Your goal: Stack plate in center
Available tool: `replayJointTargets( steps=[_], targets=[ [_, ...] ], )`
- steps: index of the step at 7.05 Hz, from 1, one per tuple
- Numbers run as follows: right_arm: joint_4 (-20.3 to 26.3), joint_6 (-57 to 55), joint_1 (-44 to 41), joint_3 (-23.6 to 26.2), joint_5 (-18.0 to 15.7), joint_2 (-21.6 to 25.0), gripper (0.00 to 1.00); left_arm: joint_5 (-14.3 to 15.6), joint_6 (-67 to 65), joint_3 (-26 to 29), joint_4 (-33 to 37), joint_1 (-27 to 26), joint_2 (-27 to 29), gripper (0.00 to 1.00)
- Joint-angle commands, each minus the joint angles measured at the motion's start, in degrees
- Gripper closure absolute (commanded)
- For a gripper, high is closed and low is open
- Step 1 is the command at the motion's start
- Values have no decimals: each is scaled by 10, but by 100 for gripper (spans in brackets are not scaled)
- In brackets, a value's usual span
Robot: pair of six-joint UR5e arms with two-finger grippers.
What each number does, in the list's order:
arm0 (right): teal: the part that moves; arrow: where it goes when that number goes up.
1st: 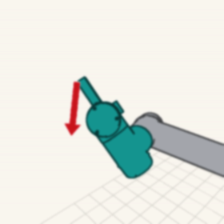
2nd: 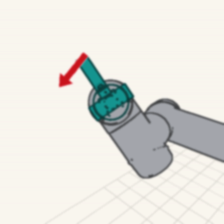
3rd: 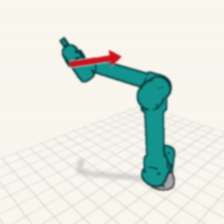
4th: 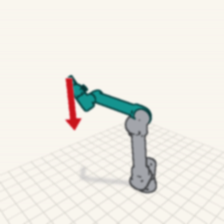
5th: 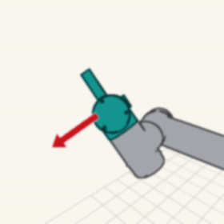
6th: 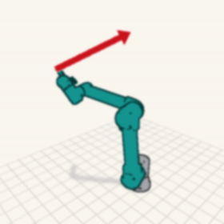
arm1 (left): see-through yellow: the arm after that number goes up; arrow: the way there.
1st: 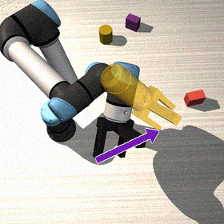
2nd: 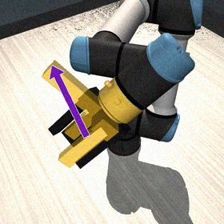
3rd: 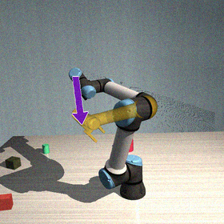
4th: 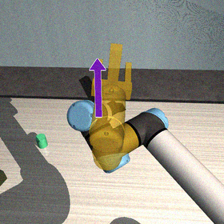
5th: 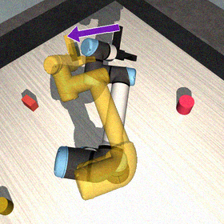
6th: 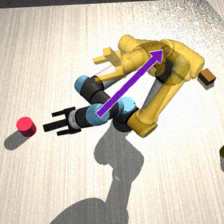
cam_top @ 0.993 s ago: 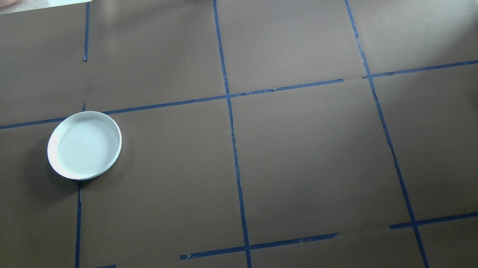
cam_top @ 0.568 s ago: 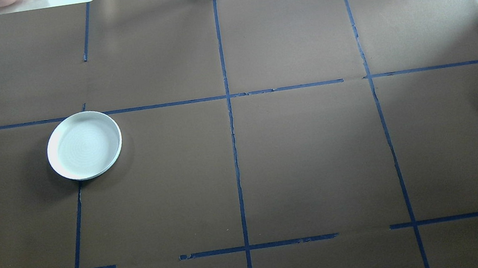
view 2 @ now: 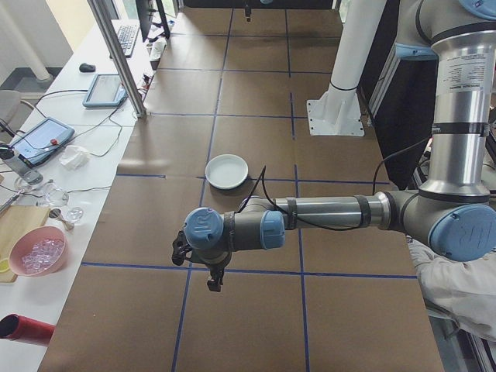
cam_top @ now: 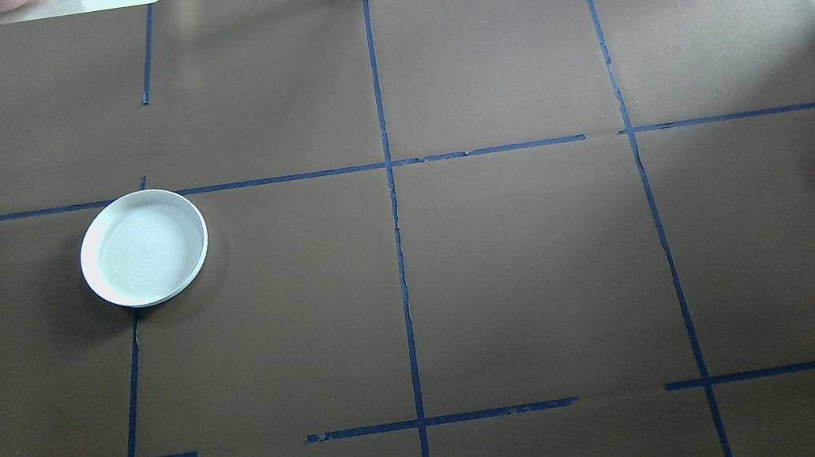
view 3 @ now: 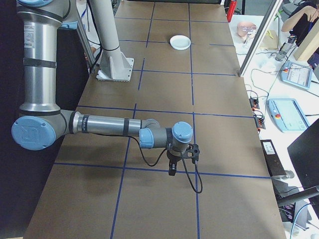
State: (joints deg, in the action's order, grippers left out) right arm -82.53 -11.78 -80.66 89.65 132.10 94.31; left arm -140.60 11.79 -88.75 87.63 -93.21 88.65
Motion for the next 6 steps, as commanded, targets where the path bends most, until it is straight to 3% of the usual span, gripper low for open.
replayJointTargets(
  steps=[1,3,6],
  targets=[
    [0,0,1,0,0,0,0,8,0,1,-1,0,2,0],
    [0,0,1,0,0,0,0,39,3,-2,2,-20,-4,0],
    [0,0,0,0,0,0,0,43,0,2,28,-25,-7,0]
  ],
)
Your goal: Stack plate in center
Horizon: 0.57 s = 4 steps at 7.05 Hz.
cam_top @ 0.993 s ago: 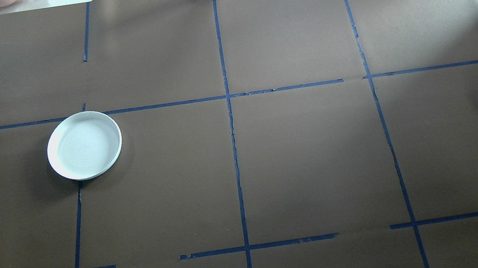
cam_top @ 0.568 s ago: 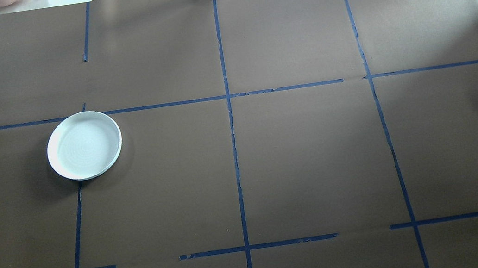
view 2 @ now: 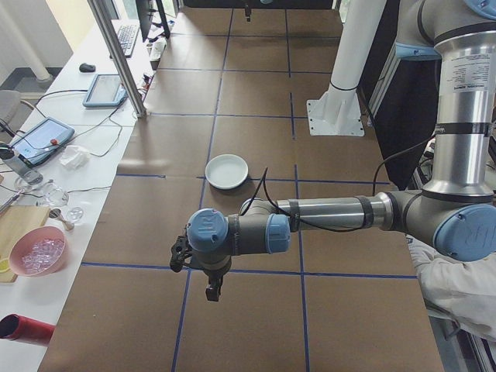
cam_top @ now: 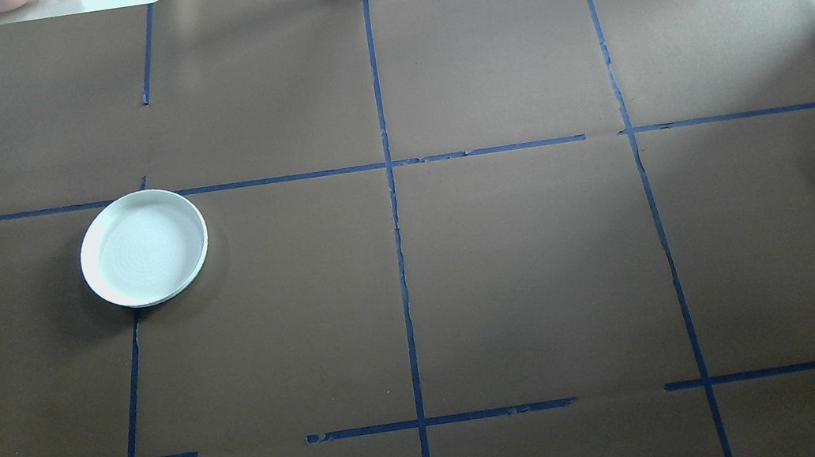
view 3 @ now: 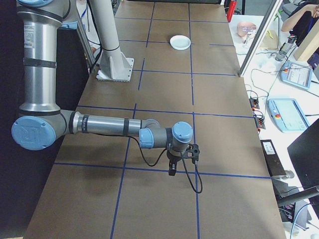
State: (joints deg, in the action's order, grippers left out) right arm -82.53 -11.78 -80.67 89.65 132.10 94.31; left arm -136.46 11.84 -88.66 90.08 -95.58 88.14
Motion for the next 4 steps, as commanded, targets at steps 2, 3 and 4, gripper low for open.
replayJointTargets(
  steps=[2,3,4],
  targets=[
    [0,0,0,0,0,0,0,1,-4,3,4,-1,-1,0],
    [0,0,0,0,0,0,0,0,-5,3,4,-1,2,0],
    [0,0,1,0,0,0,0,0,-3,2,4,-1,2,0]
  ],
)
